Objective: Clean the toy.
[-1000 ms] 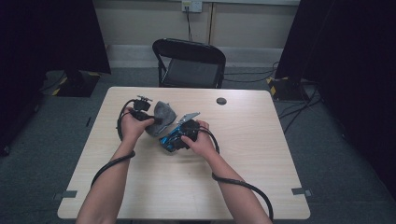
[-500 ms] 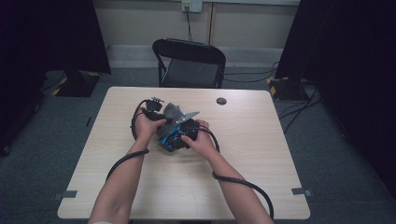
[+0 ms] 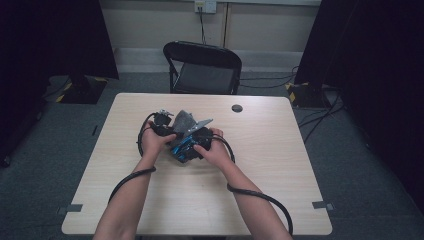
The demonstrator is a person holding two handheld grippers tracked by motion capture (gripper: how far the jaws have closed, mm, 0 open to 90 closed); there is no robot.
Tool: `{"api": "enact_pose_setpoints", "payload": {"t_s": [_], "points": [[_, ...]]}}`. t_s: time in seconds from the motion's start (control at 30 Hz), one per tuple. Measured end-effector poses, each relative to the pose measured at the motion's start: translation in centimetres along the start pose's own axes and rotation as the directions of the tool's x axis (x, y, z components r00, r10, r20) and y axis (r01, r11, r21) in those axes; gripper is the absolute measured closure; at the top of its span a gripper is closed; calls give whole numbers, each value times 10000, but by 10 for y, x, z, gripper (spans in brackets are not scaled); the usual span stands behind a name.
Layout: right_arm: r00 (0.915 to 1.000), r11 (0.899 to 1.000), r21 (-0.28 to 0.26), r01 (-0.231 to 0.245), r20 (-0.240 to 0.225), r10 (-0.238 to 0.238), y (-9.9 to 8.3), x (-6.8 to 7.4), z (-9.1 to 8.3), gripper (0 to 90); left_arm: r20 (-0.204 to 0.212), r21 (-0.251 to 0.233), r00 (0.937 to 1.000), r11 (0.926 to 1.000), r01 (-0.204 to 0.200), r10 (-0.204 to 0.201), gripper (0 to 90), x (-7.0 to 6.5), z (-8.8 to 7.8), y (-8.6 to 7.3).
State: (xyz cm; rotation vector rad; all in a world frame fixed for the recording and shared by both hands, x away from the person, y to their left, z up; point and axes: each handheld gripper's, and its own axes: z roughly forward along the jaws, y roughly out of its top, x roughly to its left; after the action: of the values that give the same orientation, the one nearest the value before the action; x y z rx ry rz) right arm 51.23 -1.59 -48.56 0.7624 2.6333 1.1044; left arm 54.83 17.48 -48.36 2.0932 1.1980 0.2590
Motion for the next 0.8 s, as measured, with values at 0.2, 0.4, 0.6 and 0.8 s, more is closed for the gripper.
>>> {"api": "enact_pose_setpoints", "payload": {"t_s": [0.2, 0.4, 0.6, 0.8], "points": [[10000, 10000, -45, -50, 17, 50, 0, 1, 0, 35, 282, 202, 9995, 9997, -121, 116, 669, -6, 9, 5], [10000, 10000, 36, -23, 8, 23, 0, 0, 0, 34, 506, 318, 9976, 9983, -488, 472, 746, -7, 6, 3], [10000, 9999, 101, 14, -8, -14, 1, 0, 0, 34, 582, 493, 9965, 9968, -630, 601, 748, -6, -2, -2], [10000, 10000, 88, -17, 2, 17, 1, 0, 0, 34, 672, 706, 9952, 9946, -755, 708, 748, -3, -11, -7]]}}
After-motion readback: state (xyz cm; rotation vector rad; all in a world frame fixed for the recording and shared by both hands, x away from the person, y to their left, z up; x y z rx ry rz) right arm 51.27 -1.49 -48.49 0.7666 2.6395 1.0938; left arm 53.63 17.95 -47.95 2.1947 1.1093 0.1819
